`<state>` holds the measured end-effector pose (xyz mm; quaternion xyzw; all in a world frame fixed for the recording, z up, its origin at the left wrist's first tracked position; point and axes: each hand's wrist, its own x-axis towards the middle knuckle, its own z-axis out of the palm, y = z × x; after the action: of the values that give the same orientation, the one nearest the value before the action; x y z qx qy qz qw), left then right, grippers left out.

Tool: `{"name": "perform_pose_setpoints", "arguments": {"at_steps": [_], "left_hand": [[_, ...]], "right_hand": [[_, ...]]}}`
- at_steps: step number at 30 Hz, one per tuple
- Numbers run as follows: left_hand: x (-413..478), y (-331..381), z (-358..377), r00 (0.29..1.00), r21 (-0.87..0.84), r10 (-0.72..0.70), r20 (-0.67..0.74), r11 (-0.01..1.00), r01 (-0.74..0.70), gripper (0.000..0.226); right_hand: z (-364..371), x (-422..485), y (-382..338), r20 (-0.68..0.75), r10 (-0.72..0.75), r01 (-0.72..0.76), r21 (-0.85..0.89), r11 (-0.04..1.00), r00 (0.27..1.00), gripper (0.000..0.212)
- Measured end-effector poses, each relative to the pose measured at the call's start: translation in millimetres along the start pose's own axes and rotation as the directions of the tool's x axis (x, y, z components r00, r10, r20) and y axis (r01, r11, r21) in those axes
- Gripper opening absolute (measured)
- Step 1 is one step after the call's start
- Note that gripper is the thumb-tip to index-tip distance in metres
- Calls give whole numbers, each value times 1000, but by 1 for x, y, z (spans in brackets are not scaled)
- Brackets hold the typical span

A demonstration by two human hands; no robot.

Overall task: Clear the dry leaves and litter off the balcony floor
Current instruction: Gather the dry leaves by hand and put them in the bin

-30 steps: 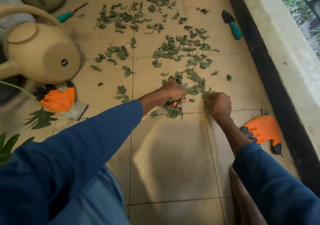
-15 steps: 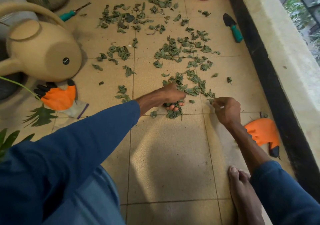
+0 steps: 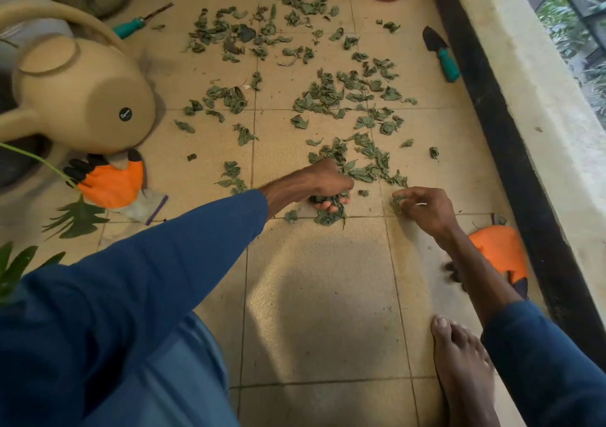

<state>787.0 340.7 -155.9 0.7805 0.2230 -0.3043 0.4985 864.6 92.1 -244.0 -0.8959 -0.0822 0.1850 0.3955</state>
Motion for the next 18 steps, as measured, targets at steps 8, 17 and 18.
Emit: {"name": "perform_pose_setpoints", "arguments": {"at_steps": [8, 17, 18], "left_hand": [[1, -1, 2, 1000, 5, -5, 15, 1000, 5, 22], [1, -2, 2, 1000, 27, -9, 13, 1000, 8, 23], [1, -2, 1, 1000, 30, -8, 10, 1000, 8, 23]], "right_hand": [[-11, 2, 2, -119, 94, -82, 99, 992, 988, 15], [-14, 37, -10, -249, 171, -140, 136, 981, 953, 18], [-15, 38, -10, -243, 192, -157, 158, 975, 951, 19]]}}
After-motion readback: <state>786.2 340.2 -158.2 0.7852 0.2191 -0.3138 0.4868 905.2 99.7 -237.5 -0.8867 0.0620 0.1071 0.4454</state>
